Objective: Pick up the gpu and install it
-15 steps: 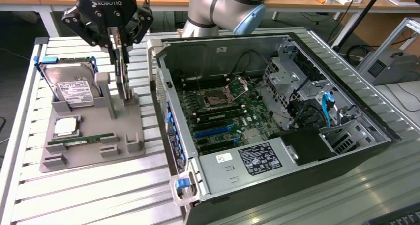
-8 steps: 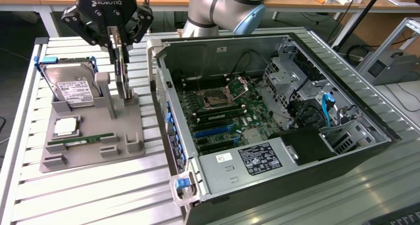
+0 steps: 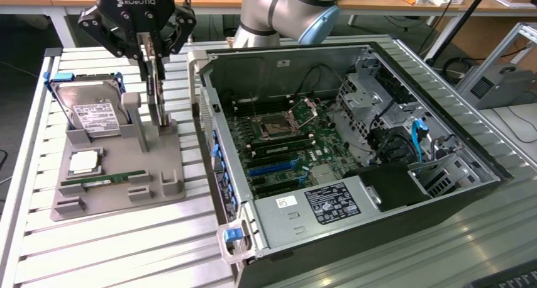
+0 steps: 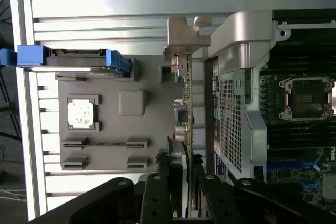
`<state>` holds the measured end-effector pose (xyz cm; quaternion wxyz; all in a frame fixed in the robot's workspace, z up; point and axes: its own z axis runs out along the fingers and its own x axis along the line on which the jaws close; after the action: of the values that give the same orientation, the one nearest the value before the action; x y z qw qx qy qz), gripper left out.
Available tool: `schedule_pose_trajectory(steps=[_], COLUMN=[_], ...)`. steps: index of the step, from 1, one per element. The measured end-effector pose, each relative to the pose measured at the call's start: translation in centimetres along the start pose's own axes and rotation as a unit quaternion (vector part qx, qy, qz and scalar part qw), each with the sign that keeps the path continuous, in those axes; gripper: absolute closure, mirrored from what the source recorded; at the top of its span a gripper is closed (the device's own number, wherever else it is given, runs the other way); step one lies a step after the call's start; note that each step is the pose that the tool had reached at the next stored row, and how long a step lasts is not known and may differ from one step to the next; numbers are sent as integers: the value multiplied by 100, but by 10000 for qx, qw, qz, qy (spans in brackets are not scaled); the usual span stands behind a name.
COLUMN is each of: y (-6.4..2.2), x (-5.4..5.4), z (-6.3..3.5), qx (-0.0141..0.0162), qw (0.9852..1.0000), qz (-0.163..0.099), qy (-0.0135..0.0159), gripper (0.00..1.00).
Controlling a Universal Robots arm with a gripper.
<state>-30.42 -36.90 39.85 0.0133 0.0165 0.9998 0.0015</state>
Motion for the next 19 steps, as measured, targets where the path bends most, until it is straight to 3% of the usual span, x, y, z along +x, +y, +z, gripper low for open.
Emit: schedule_pose_trajectory(steps=[19], y=[0], x=[-2], z=[-56], qx=[0], qw=[10000], qz=[0], qy=[0], gripper=[73])
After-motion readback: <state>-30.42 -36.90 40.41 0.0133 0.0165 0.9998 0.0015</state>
